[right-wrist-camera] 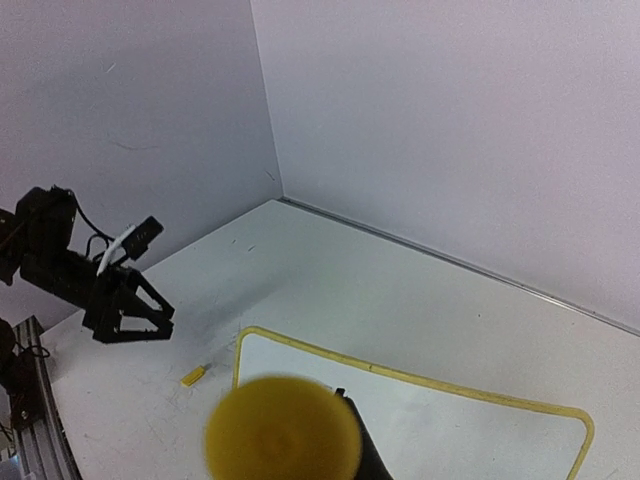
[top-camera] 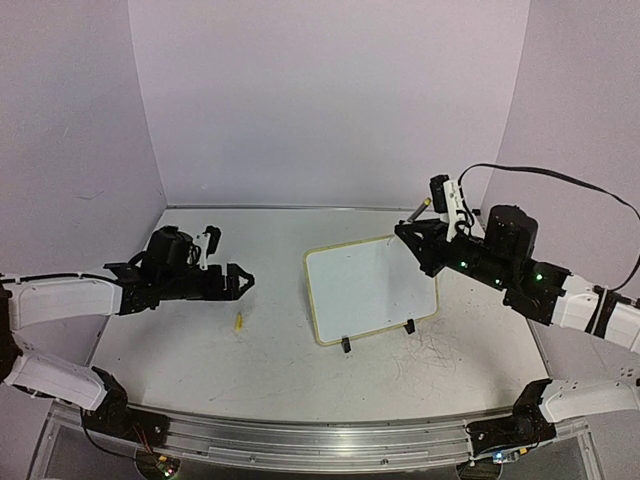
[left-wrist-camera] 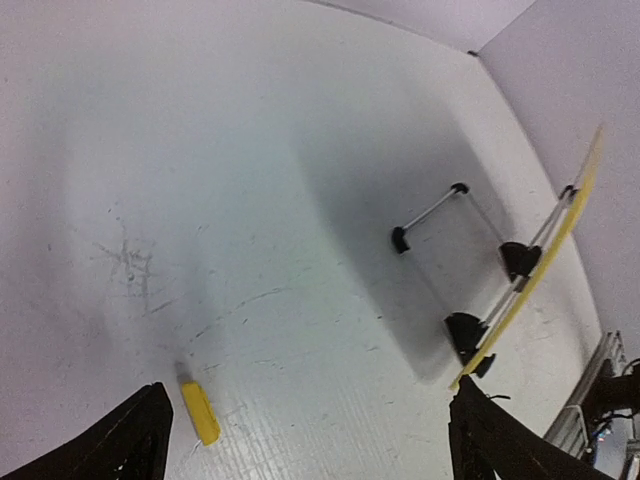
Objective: Write a sentence on the whiteboard
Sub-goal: Pass from the right arm to the left
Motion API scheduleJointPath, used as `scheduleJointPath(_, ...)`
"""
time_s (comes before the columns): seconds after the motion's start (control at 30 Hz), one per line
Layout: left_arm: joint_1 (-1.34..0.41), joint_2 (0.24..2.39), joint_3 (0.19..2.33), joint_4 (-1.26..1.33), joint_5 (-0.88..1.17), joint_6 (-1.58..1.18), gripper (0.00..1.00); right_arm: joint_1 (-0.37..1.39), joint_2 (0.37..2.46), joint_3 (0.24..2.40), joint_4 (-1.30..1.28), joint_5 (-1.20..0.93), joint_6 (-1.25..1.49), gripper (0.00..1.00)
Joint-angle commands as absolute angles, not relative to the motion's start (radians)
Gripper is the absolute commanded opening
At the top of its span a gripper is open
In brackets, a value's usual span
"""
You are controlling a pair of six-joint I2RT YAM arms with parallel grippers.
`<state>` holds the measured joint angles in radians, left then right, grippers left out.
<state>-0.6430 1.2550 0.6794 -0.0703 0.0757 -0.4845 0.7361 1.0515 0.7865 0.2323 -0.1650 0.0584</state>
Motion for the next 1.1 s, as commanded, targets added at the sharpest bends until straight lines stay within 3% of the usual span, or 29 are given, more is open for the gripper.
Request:
scheduleJointPath(0.0, -0.588, 1.166, 0.577, 0.265, 0.435, -0.441, 0.98, 0.743, 1.066, 0.734, 0.320, -0.236, 0.021, 0.00)
scheduleJointPath(0.13, -0.589, 1.140, 0.482, 0.547, 0.494, -0.515, 0.96, 0.763, 1.107, 0.725, 0.369, -0.247, 0.018, 0.00)
scheduleJointPath(0.23, -0.595, 1.211, 0.458, 0.720, 0.521, -0.591, 0.89, 0.798, 1.163, 0.756, 0.376, -0.211, 0.008, 0.00)
scheduleJointPath(0.4, -0.641, 1.372, 0.498, 0.904, 0.530, -0.630, 0.85, 0.850, 1.273, 0.804, 0.427, -0.189, -0.057, 0.00)
scheduleJointPath(0.7, -0.664, 1.665, 0.647, 1.082, 0.607, -0.682, 0.73, 0.904, 1.428, 0.836, 0.587, -0.171, -0.116, 0.00)
scheduleJointPath(0.87, -0.666, 1.751, 0.711, 1.089, 0.637, -0.680, 0.57, 0.938, 1.464, 0.784, 0.750, -0.141, -0.190, 0.00)
scheduleJointPath(1.07, -0.666, 1.833, 0.764, 1.092, 0.668, -0.690, 0.51, 0.946, 1.534, 0.781, 0.850, -0.107, -0.242, 0.00)
